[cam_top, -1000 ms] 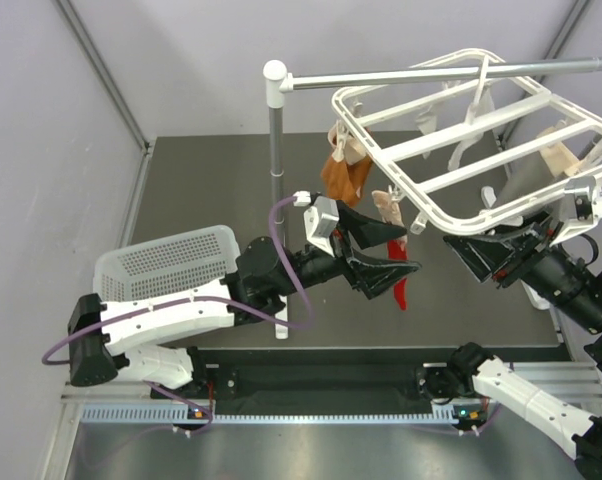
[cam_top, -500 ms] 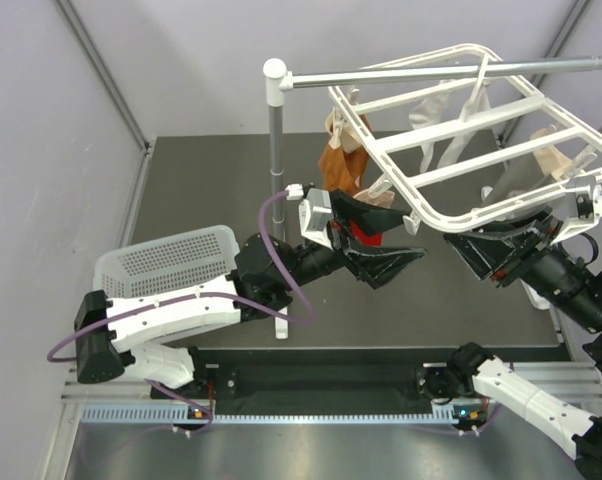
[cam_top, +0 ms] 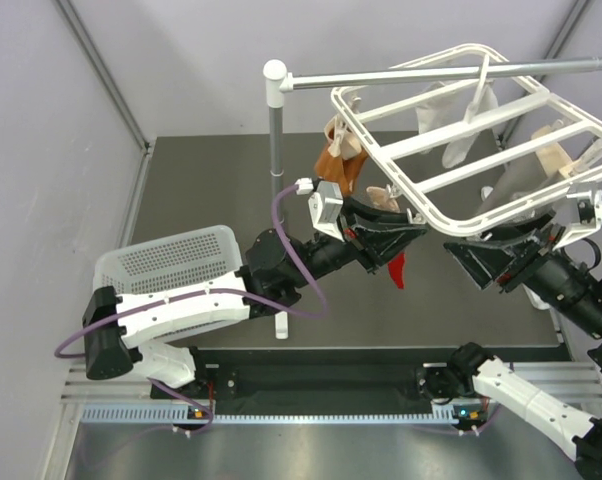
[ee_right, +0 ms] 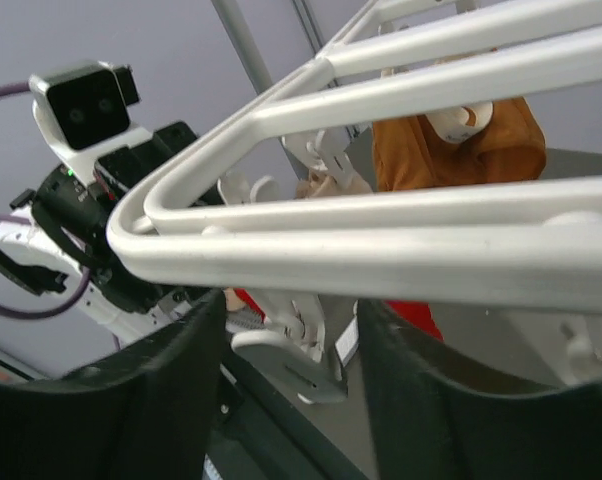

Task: Clip the socks to the hanger
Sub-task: Open the clamp at the hanger.

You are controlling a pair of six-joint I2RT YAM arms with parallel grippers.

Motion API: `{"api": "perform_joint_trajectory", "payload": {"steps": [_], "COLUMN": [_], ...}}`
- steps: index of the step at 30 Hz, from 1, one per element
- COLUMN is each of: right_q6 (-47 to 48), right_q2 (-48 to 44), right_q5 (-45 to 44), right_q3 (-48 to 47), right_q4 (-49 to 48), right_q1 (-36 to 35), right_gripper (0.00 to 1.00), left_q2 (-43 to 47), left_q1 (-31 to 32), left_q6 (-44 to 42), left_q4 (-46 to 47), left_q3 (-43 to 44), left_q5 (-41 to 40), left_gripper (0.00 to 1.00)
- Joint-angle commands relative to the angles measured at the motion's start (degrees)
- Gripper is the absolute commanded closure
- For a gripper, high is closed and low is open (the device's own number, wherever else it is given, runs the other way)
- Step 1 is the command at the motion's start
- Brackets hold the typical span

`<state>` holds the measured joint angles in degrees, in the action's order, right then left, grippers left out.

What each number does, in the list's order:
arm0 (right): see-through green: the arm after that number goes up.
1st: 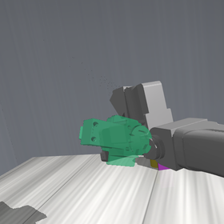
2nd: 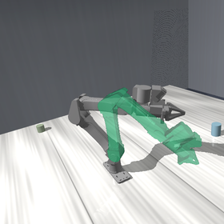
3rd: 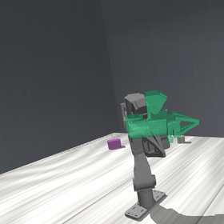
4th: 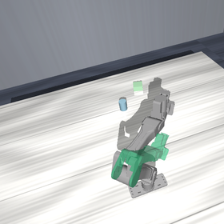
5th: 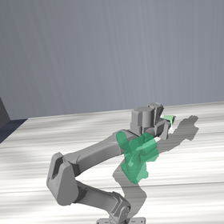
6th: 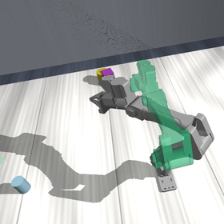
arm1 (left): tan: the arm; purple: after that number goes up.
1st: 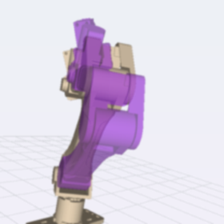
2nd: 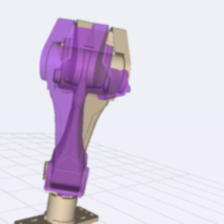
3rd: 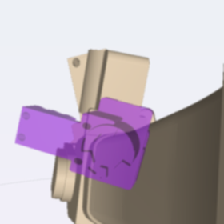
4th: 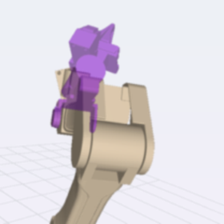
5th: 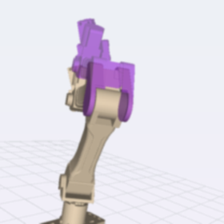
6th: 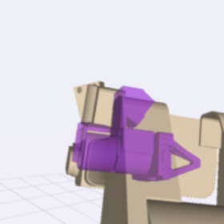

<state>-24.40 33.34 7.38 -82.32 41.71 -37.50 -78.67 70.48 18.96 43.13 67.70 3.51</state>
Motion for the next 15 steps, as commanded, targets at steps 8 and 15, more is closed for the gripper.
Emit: {"api": "perform_joint_trajectory", "payload": {"steps": [8, 15], "right_q6": [3.57, -0.55], "right_q2": [-4.08, -1.53], "right_q5": [6.84, 34.72], "right_q3": [-5.92, -3.37], "right_q4": [11.19, 5.05], "right_q1": [-0.47, -0.21], "right_gripper": [0.24, 0.21], "left_q2": [-0.51, -2.44], "left_q1": [0.1, 0.45], "left_q6": [3.71, 1.96], "left_q4": [-1.12, -5.77], "left_q3": [4.28, 7.0], "left_q5": [-0.08, -0.52], "left_gripper": [0.95, 0.96]}}
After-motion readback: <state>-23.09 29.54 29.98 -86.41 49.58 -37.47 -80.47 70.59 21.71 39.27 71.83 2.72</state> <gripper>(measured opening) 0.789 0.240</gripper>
